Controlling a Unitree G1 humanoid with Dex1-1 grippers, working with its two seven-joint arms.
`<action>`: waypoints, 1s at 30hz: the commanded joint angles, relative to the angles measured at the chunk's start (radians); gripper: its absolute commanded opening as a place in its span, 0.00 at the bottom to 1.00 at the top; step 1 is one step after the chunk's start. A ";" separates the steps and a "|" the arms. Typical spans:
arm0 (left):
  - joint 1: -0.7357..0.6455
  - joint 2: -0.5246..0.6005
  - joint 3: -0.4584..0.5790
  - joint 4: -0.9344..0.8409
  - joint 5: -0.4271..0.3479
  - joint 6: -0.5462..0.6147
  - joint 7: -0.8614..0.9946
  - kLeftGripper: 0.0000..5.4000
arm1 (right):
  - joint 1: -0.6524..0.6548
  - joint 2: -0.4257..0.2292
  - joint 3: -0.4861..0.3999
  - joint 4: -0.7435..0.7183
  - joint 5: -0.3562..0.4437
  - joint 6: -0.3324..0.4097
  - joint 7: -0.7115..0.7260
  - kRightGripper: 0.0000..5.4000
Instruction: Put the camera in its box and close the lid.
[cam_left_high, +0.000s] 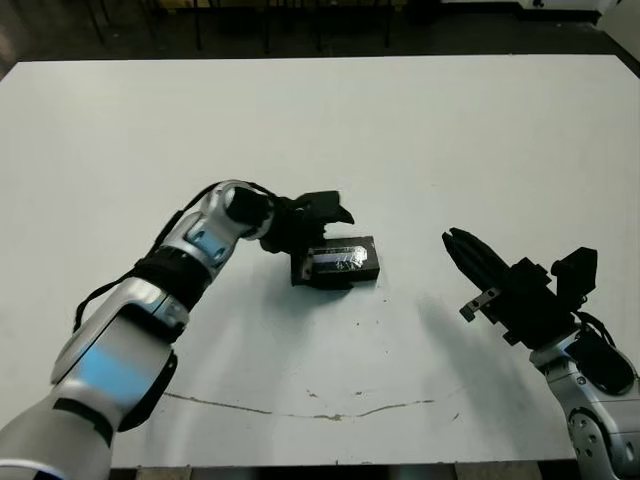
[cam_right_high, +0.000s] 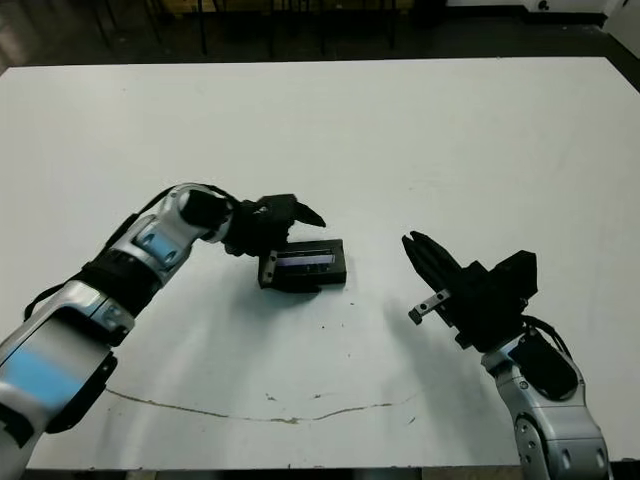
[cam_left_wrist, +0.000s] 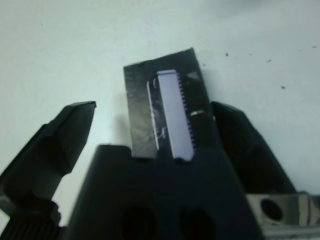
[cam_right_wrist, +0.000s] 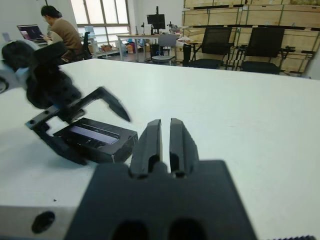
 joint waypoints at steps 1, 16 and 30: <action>0.156 0.131 0.017 -0.025 0.018 0.034 -0.056 1.00 | 0.017 -0.005 0.000 -0.035 0.013 0.048 -0.014 0.00; 0.582 0.522 0.334 -0.545 -0.242 0.124 -0.139 1.00 | 0.020 -0.004 0.006 -0.084 0.014 0.043 -0.015 0.00; 0.695 0.301 0.666 -1.007 -0.449 0.456 0.483 0.98 | 0.000 -0.001 0.016 -0.069 -0.009 0.042 -0.043 0.00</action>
